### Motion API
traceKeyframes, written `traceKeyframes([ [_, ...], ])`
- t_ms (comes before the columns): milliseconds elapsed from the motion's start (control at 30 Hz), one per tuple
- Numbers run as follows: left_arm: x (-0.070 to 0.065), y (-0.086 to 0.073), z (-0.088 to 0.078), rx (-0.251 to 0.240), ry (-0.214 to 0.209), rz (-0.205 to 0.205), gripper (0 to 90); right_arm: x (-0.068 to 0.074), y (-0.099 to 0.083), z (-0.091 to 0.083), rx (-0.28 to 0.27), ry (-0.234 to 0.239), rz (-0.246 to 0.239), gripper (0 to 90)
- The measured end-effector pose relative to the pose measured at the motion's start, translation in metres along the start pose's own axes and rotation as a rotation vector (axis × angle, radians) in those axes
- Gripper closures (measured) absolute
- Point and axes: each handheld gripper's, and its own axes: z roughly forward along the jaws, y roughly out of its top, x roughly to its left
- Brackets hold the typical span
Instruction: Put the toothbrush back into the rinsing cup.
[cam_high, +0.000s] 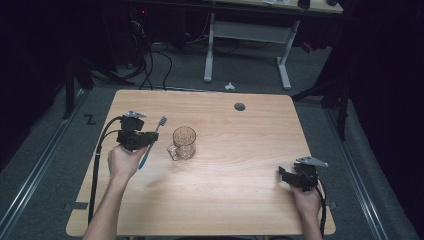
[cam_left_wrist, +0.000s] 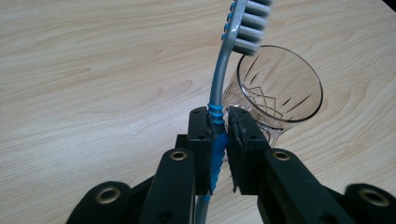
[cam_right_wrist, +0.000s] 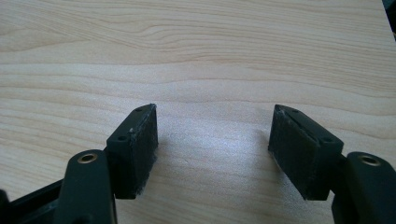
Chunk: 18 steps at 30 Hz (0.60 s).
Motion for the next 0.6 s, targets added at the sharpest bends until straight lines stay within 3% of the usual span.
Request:
traceKeyframes([
  [367, -0.014, 0.010, -0.003, -0.045, -0.037, 0.022, 79.9, 0.000, 0.000, 0.000, 0.000, 0.000, 0.002, 33.0],
  [600, -0.024, 0.017, 0.000, -0.048, -0.053, 0.062, 79.9, 0.000, 0.000, 0.000, 0.000, 0.001, 0.000, 33.0],
])
